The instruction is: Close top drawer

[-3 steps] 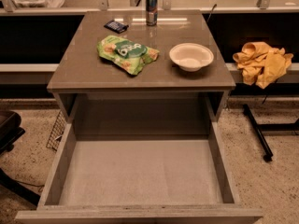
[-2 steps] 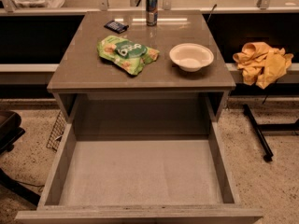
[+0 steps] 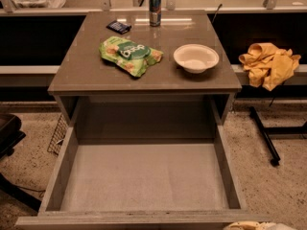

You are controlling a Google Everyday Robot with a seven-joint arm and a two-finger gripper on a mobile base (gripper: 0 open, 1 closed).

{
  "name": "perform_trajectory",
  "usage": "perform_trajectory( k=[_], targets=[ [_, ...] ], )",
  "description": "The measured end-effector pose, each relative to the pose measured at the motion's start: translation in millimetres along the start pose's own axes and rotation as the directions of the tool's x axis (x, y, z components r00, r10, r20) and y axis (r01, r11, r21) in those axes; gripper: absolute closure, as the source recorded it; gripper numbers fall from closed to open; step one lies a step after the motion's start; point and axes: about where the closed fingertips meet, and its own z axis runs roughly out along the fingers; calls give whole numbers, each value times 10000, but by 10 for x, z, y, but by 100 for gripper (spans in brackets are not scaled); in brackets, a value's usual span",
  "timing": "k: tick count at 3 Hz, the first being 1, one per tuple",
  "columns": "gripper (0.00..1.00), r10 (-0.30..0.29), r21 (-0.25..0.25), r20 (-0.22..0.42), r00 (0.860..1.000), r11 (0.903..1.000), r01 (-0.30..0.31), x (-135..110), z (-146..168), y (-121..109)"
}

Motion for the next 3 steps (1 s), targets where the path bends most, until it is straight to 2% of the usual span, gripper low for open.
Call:
perform_trajectory(
  k=[1, 2, 3],
  targets=[
    [100, -132, -114, 252, 9996, 9998, 135, -70, 215, -134],
    [100, -132, -114, 252, 9996, 9998, 135, -70, 214, -131],
    [100, -364, -176, 366, 9987, 9992, 371, -194, 459, -358]
  ],
)
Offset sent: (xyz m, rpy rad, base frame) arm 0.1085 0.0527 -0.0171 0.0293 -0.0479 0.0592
